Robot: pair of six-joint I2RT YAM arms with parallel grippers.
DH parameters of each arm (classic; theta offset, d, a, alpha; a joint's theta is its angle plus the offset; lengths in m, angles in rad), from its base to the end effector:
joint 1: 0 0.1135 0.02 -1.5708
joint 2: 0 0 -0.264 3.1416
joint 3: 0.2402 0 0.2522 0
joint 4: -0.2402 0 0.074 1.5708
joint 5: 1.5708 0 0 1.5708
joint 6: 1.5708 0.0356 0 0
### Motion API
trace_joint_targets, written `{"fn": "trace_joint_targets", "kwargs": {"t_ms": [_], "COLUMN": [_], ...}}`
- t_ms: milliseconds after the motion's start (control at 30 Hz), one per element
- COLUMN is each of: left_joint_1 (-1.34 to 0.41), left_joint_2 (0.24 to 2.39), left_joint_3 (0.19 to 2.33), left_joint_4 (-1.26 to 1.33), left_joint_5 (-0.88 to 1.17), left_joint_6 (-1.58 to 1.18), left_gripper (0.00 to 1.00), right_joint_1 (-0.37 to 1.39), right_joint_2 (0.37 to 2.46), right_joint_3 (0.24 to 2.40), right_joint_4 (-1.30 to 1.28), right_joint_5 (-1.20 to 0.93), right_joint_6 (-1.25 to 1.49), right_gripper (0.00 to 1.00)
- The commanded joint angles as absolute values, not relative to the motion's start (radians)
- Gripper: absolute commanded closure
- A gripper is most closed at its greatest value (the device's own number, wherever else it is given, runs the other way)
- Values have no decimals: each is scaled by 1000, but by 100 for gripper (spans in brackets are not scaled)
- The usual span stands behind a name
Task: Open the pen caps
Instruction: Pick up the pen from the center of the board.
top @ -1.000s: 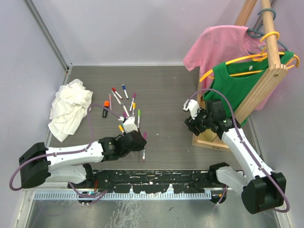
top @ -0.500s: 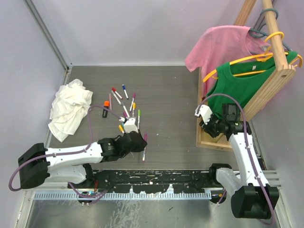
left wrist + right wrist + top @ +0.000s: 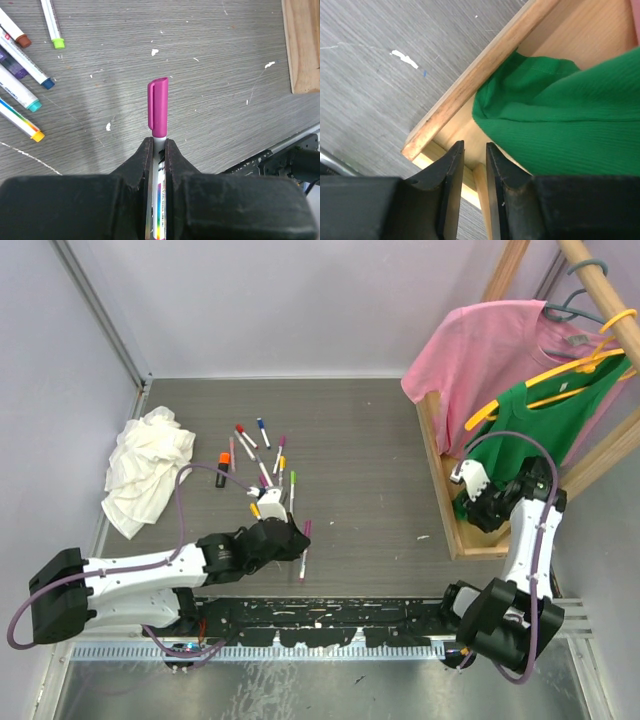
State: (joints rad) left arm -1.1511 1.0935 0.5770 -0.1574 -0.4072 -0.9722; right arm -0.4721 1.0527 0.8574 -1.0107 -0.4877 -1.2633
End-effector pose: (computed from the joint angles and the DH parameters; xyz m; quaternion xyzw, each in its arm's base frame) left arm 0.1044 -0.1995 0.2126 -0.0085 0.8868 -0.2819 0.3661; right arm 0.1669 -0.0665 0.2557 -0.4082 0.8637 0.0192 0.2949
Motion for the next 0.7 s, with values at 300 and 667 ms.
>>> {"fn": "trace_joint_targets", "kwargs": {"t_ms": [300,667], "left_joint_1": [-1155,-1056], "left_joint_2": [1043,964], "left_joint_3": [538,520], "left_joint_4": [251,481], "left_joint_5": [-355,-463], "left_joint_6": [-850,-824], "left_gripper": [100,100], "right_joint_1": [-315,285], "right_joint_2": [1003,1058], "right_joint_3": [912,943], "right_joint_4": [-1274,-653], "right_joint_5": [-783,-862], "right_joint_6": [-1376,-478], "right_gripper": [37,25]}}
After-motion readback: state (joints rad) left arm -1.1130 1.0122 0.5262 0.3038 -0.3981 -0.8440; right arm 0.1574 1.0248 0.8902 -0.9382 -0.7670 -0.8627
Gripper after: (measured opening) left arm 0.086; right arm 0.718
